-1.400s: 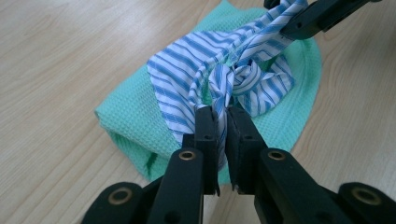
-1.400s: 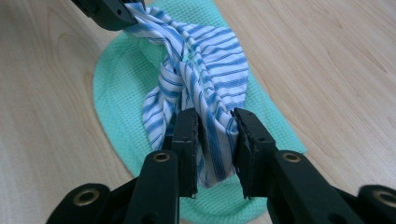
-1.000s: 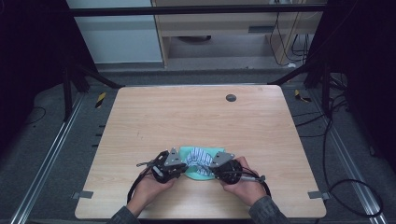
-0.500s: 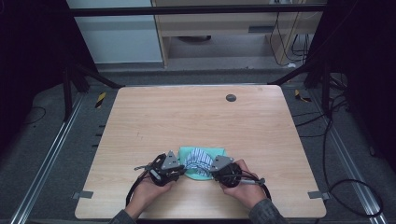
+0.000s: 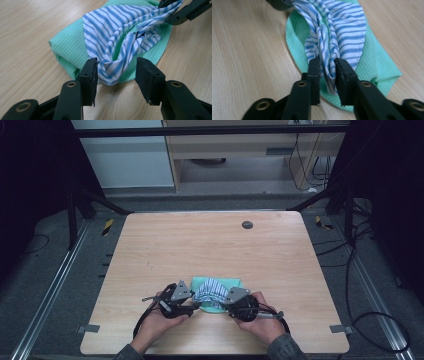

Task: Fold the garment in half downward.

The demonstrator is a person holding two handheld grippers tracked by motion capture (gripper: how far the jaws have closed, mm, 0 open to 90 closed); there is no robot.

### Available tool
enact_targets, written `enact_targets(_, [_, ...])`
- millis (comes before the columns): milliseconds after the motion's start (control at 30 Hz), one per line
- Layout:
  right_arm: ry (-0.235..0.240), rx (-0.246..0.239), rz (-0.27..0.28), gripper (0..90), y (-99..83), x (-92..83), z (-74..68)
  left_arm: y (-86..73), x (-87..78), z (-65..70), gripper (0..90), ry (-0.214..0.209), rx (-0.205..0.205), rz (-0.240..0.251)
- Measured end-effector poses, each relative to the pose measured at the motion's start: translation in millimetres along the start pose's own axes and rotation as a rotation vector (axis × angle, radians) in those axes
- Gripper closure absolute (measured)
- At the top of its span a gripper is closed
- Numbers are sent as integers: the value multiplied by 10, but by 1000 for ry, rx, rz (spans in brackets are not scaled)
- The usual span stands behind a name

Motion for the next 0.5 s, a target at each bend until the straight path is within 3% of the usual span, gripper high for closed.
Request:
enact_targets(133, [-2,9,9,659,12,-33,-15,9,-2,8,528,0,7,5])
enact_targets(267, [12,-15,6,823,-6,-43,-48,-10,-11,24,709,7,25,5])
enact_targets(333, [19,-21,4,838,-14,-37,-62,-34,-20,39,815,1,33,-2])
enact_targets(500, [35,-33,-35,854,-100,18,-114,-112,-9,62,870,-23,43,-41])
Point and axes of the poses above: each handheld gripper's, and its own axes: x roughly forward along the jaws, y roughly out of its top, z roughly to its right, the point moved 10 cm from there along x, roughly forward along the jaws, and after that the axes turned 12 degrees about y, right-handed, at the moved point
